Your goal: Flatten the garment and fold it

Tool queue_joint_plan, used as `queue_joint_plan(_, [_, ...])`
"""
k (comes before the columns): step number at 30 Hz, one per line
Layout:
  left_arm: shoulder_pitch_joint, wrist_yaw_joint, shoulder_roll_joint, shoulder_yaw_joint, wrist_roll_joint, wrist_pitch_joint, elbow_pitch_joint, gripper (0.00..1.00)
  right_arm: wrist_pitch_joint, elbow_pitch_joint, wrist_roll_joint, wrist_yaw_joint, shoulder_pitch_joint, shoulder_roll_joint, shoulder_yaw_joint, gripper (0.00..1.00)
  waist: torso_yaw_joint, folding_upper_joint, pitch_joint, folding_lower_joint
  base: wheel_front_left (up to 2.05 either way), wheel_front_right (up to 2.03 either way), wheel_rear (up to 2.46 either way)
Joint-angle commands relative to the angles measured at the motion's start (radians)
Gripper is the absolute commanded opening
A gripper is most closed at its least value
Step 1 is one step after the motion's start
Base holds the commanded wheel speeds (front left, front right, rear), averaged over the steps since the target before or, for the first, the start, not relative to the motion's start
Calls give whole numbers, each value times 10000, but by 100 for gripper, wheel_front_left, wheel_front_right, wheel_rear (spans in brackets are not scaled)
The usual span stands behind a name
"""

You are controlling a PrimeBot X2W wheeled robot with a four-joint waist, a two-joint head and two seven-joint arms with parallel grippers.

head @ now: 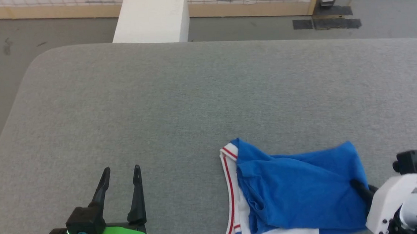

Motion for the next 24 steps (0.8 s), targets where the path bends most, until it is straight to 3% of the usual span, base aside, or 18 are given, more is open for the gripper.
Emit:
queue_joint_plan(1, [12,38,1,11,29,-54,-43,100,40,-205,-58,-13,-291,-172,93,0,-257,-1,-70,0,0,0,0])
queue_joint_plan(11, [-471,42,83,-92,166,21,-267,100,325,-587,-453,-13,-1778,-1599,963,0,-1361,-1,538,0,0,0,0])
queue_joint_plan(24, [-1618,140,735,100,673,621,-1265,100,-91,950,-1579,-13,-4433,-3870,631,0,-2387,-1,2347,0,0,0,0])
